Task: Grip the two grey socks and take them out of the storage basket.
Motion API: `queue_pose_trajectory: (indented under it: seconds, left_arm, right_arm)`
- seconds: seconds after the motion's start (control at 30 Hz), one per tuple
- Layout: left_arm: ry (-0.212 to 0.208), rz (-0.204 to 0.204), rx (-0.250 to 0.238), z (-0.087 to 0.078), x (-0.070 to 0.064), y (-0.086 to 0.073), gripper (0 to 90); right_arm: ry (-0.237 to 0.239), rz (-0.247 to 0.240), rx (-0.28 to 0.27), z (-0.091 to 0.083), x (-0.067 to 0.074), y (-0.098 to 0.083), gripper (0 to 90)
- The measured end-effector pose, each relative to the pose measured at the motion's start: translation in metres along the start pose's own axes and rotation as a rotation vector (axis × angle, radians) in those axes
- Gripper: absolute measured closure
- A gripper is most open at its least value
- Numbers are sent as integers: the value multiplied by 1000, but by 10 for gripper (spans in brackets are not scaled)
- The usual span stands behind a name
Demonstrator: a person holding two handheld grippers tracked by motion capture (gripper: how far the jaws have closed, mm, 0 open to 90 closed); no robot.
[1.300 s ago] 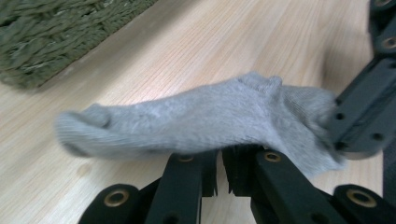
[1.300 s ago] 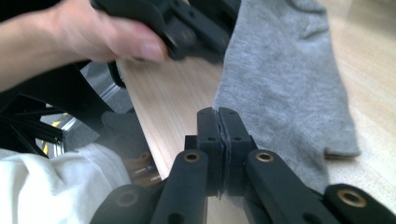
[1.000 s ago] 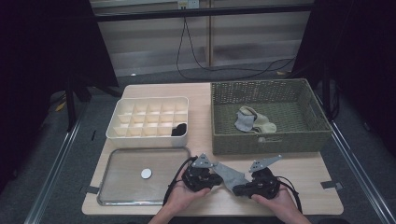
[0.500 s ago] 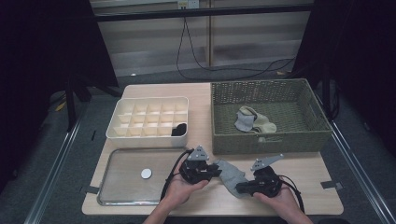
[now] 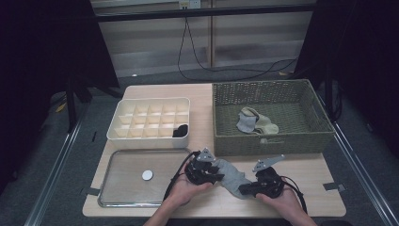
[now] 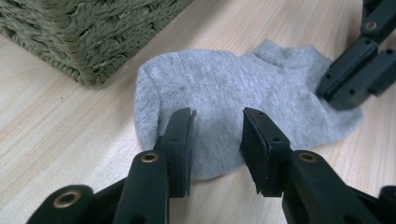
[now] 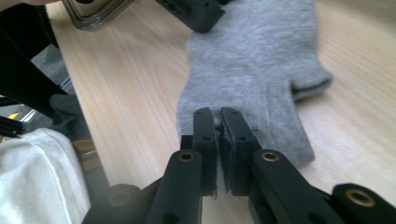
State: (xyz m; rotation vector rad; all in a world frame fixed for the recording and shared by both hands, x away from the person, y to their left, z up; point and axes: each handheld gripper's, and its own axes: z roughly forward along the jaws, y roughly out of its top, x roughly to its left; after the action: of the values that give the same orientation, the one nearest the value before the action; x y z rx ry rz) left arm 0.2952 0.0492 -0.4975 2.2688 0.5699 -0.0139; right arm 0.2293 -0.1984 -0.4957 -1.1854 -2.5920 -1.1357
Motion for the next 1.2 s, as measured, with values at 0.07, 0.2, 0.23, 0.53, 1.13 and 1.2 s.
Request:
queue_pose_trajectory:
  seconds: [0.07,0.2,0.23,0.53,1.13,1.2]
  left_arm:
    - [3,9,5,-1,-1,-1,641]
    - [-7,15,16,-3,-6,-3,648]
    - [-13,28,24,-3,-8,-3,658]
    - [-103,51,54,-7,-23,-9,726]
    - [-91,17,-3,-18,-7,-4,615]
    - [-88,24,1,-15,-6,-7,607]
  right_arm:
    - [-18,2,-2,-2,-2,0,855]
    - [-58,14,-5,-10,-14,-2,872]
    - [-62,23,-12,-12,-18,-2,872]
    - [-100,43,-33,-22,-26,-4,890]
    - [-98,31,-109,-12,-26,10,865]
    - [-101,35,-97,-11,-28,10,857]
